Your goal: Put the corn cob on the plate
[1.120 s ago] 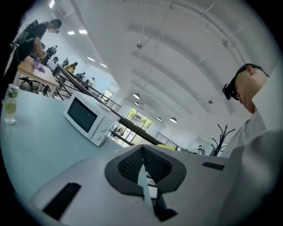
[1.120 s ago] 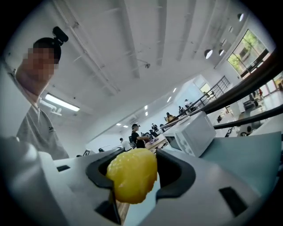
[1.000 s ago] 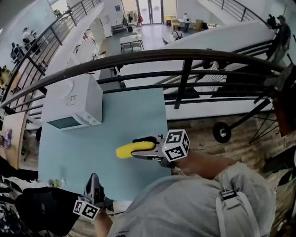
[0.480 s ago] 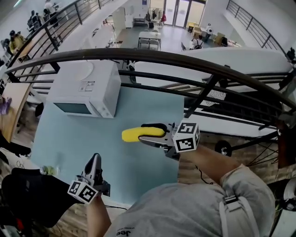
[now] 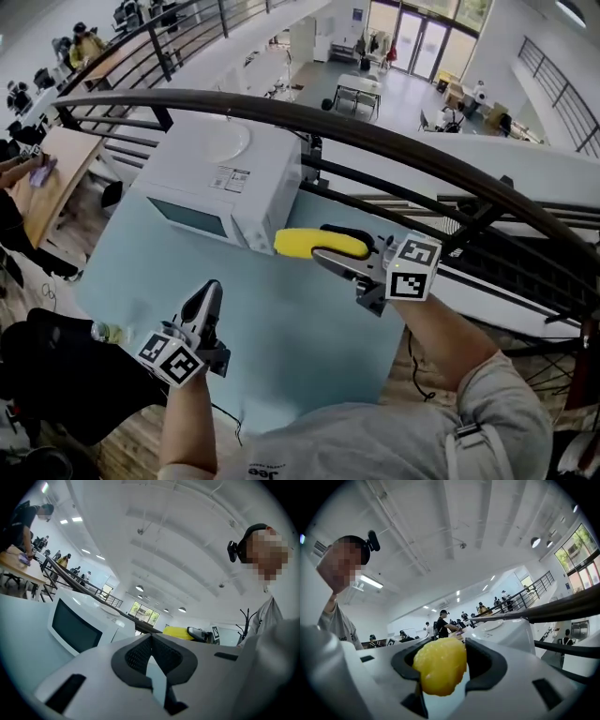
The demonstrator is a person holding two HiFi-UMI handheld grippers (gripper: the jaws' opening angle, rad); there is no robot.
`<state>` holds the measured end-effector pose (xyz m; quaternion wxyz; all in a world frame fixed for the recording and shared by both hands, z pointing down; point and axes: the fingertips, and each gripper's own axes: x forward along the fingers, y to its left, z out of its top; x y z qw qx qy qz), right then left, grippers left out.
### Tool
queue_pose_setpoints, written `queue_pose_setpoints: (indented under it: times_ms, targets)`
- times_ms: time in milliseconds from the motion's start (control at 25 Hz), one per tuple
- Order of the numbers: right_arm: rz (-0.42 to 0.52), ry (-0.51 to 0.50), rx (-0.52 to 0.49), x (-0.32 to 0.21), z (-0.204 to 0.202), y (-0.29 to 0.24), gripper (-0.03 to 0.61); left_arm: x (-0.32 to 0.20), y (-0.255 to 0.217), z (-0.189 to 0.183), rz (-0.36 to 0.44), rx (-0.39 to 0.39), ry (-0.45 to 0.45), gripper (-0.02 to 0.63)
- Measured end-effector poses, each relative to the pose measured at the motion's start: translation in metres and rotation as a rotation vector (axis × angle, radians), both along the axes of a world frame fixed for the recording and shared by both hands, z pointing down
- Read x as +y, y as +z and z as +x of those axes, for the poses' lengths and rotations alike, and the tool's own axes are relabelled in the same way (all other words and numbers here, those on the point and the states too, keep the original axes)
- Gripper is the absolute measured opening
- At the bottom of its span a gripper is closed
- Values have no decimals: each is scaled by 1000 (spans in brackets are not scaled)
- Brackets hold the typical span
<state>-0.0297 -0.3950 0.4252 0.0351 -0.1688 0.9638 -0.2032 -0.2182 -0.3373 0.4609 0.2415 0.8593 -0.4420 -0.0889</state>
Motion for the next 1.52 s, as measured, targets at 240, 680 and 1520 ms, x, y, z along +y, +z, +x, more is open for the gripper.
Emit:
queue_pose_setpoints:
  times_ms: [240, 680, 1520]
  targets:
    - [59, -2, 17, -57, -22, -9, 229, -44, -3, -14, 15, -22, -48, 8]
    - [140, -12, 107, -153, -85, -15, 229, -116, -6, -53, 31, -54, -116, 8]
    - [258, -44, 415, -301, -213, -1, 229, -201, -11, -90, 65, -177, -164, 8]
